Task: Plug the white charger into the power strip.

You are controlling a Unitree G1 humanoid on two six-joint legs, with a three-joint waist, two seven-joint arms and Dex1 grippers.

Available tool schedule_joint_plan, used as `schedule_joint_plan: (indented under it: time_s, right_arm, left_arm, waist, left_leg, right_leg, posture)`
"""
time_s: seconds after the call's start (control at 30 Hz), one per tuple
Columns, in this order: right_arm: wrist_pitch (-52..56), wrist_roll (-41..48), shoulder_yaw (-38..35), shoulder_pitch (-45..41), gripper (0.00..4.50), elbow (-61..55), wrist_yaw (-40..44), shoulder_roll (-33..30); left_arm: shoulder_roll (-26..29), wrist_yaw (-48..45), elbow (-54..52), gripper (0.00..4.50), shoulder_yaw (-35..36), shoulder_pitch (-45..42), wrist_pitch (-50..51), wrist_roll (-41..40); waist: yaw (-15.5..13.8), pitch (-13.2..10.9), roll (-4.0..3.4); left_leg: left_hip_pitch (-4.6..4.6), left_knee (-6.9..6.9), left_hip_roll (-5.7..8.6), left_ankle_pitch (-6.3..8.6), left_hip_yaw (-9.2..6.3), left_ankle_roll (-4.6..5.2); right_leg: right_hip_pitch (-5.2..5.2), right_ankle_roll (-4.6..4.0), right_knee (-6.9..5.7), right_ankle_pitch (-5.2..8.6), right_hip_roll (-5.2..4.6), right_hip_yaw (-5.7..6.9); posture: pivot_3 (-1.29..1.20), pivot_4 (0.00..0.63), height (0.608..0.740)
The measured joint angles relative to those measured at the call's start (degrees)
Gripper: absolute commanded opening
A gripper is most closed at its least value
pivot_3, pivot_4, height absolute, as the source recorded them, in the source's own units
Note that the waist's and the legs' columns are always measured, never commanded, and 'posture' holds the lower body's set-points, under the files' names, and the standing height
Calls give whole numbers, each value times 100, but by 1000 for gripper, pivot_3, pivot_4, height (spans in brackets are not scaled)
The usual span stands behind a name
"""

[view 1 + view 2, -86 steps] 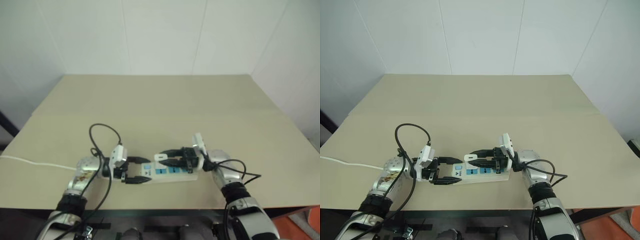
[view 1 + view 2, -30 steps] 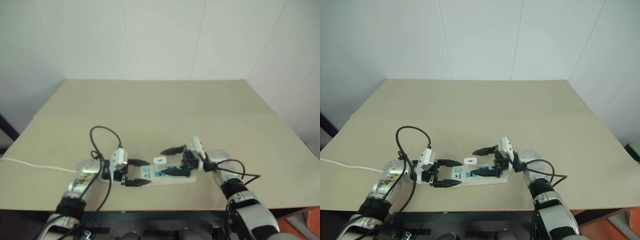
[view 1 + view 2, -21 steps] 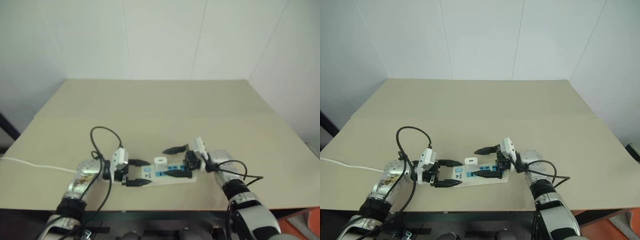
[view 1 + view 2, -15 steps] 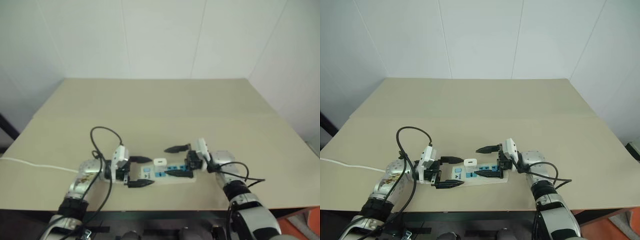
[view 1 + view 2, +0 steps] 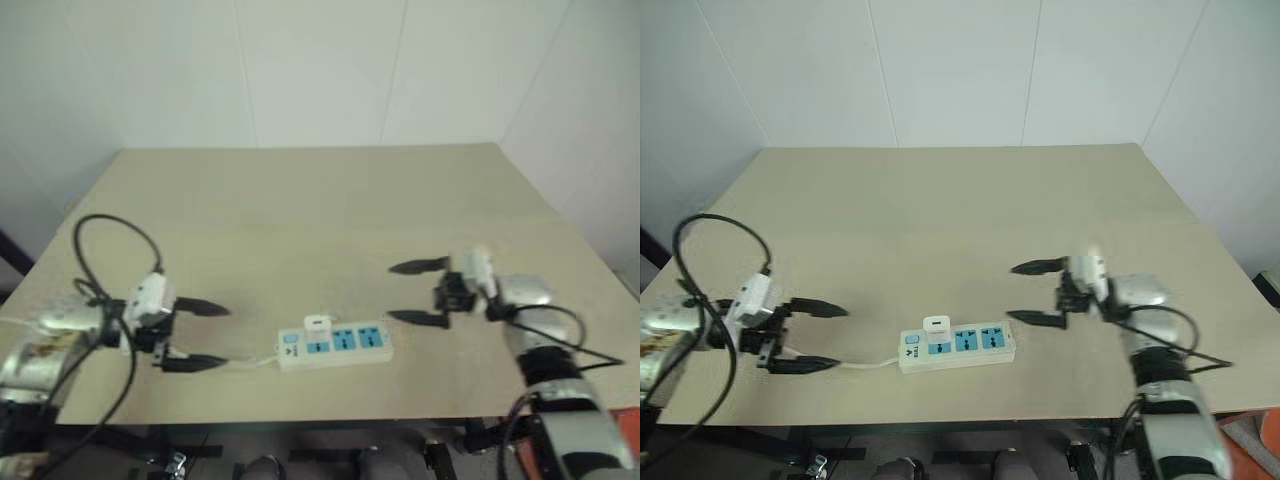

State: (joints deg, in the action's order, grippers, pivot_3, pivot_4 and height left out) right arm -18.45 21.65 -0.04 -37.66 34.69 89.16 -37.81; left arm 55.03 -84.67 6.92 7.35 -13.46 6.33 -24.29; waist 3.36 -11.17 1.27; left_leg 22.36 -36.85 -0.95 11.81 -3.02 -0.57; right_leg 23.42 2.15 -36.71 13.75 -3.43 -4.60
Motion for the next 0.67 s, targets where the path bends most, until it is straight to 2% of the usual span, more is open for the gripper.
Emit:
schedule_joint_plan:
  time_s: [0.1,0.23,0.43,0.67]
  right_arm:
    - [134,-420,334,36,4500,-285,11,-898]
    - [708,-232,386,433,4500,-1124,14,-1495]
    - [1056,11,285,983,4500,-1818,12,-1687]
    - [1178,141,-49,1293,4500,-2028,-41,-1744]
  left_arm:
    - [56,40,440,4486,126,16,-424,201]
    - [53,155,488,4486,298,116,-586,192]
    - [-167,365,136,4486,336,543,-631,164]
    - [-263,565,-118,4486,386,692,-610,136]
  waist:
    - [-3,-1,1]
    - [11,-1,1]
    - [16,-3,4]
    - [-5,-3,4]
  left_leg:
    - [46,0,0,-1,9,0]
    - [69,0,-6,-1,7,1]
    - [69,-1,-3,-1,10,1]
    - [69,-1,-3,-1,10,1]
  right_leg:
    - [58,19,-10,-15,-1,-8]
    - [87,25,-22,-20,5,-8]
    - [82,33,-17,-24,2,-9]
    - [83,33,-17,-24,4,-9]
  posture:
    - [0,150,740]
    - [0,150,740]
    - [0,150,740]
    - [0,150,740]
